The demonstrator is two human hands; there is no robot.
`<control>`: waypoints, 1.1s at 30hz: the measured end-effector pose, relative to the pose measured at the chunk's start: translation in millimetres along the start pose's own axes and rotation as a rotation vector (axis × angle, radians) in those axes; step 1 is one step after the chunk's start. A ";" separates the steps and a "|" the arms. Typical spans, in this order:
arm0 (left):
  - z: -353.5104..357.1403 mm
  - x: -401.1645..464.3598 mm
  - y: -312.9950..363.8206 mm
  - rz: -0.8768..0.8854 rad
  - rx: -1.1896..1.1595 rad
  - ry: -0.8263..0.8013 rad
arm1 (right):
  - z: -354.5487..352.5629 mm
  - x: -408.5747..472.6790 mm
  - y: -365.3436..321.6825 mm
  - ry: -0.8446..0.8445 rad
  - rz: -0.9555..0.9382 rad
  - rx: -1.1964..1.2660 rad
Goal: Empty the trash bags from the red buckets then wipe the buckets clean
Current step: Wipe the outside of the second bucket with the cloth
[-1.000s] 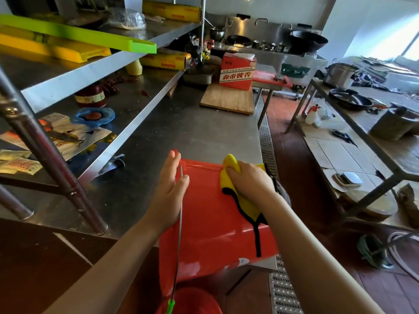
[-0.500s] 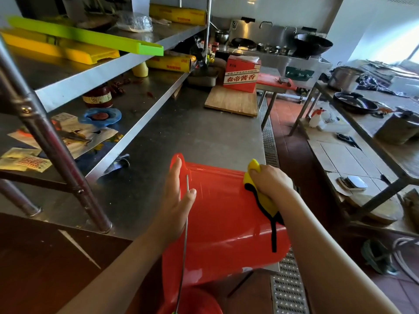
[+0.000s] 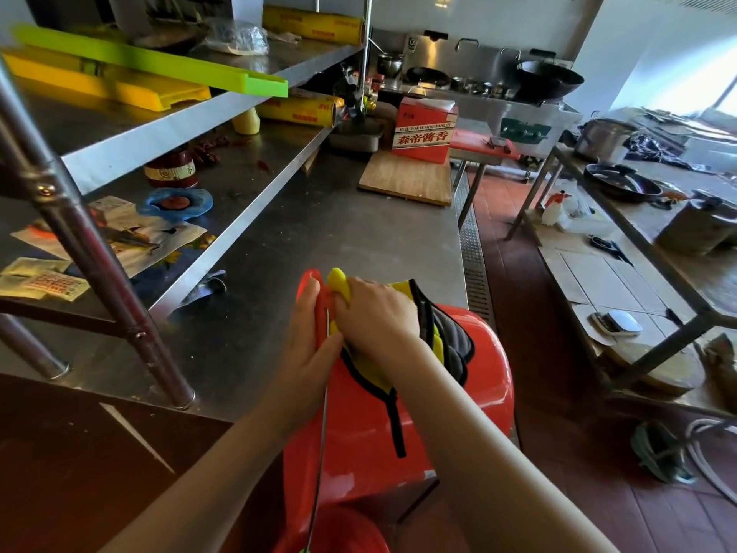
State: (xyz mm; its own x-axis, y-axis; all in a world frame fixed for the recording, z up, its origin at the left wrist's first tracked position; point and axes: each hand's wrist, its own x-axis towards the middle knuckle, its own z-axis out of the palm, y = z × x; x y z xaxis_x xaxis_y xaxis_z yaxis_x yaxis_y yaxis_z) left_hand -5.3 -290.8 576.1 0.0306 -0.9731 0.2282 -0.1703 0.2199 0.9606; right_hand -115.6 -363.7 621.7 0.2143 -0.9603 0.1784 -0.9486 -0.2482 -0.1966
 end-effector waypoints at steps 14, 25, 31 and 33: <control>-3.4 15.2 17.2 -0.171 0.031 0.142 | -12.2 -14.4 76.3 -0.098 0.204 0.121; 1.0 23.9 15.5 -0.217 0.011 0.057 | -19.6 -30.4 181.9 -0.198 0.737 0.368; -2.4 5.8 5.4 0.015 0.083 -0.078 | -5.3 -58.3 197.7 -0.065 0.802 0.476; -4.1 4.5 3.0 0.027 0.052 -0.114 | 3.5 -66.9 196.1 -0.012 0.833 0.486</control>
State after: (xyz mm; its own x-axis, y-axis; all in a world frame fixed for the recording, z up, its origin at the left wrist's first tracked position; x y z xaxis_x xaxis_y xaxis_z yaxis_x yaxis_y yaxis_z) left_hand -1.6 -294.2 580.7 -0.0859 -0.9691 0.2312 -0.2203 0.2448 0.9442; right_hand -315.1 -348.6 567.9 -0.4794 -0.8525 -0.2084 -0.5975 0.4910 -0.6340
